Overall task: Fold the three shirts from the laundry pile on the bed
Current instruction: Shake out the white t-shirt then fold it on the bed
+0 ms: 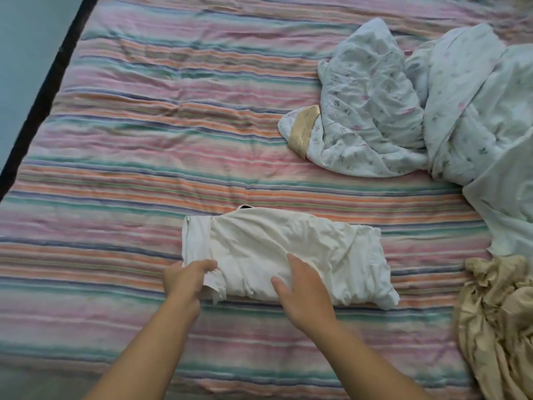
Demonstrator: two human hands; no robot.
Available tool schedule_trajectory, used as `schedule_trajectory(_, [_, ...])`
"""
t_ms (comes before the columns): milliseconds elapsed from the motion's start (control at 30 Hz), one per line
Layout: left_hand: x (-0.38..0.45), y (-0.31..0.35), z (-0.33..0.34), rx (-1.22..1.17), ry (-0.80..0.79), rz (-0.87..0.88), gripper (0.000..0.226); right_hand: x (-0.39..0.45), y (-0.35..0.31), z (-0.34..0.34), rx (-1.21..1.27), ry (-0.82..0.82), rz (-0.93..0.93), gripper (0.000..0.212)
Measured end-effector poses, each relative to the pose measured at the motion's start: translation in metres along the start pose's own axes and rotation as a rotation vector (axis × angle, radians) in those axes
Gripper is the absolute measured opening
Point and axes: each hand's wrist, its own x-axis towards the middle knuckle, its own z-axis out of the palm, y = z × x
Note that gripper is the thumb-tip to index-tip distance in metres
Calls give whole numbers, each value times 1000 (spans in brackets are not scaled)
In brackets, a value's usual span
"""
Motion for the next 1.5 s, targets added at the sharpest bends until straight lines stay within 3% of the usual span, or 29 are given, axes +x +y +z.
schedule_trajectory(133, [-71, 8, 24, 254, -108, 384, 30, -28, -7, -10, 618, 152, 155, 34])
schedule_trajectory(233, [-125, 8, 52, 453, -254, 597, 41, -39, 4, -34, 993, 220, 269, 33])
schedule_trajectory(333, [-170, -1, 91, 527, -365, 682, 64, -44, 29, -65, 1204, 160, 324, 57])
schedule_trajectory(433, [-199, -22, 128, 510, -619, 607, 74, -49, 58, -98, 1382, 114, 307, 58])
schedule_trajectory(500, [-207, -33, 142, 490, -744, 538, 65, -46, 81, -114, 1352, 177, 312, 60])
schedule_trajectory(533, [-205, -36, 146, 485, -716, 547, 58, -44, 93, -117, 1294, 234, 336, 65])
schedule_trajectory(667, [-158, -47, 139, 404, -367, 500, 59, -30, 128, -123, 1017, 302, 422, 129])
schedule_trajectory(767, [-117, -52, 127, 376, -272, 349, 77, -19, 137, -123, 835, 205, 419, 121])
schedule_trajectory(900, [-74, -59, 120, 297, -291, 232, 88, 4, 148, -113, 876, 111, 462, 109])
schedule_trajectory(1033, [-62, -66, 125, 374, -436, 135, 76, 13, 147, -104, 945, 124, 546, 79])
schedule_trajectory(1133, [-67, -60, 129, 385, -468, 143, 39, 13, 139, -104, 891, 106, 553, 50])
schedule_trajectory(1233, [-72, -53, 123, 310, -473, 137, 18, 11, 115, -109, 734, 112, 440, 37])
schedule_trajectory(1433, [-69, -42, 57, 64, -364, 163, 39, 16, 32, -117, 424, 167, 210, 21])
schedule_trajectory(1500, [-72, -31, 26, -44, -314, 188, 37, 19, -6, -112, 349, 138, 122, 19])
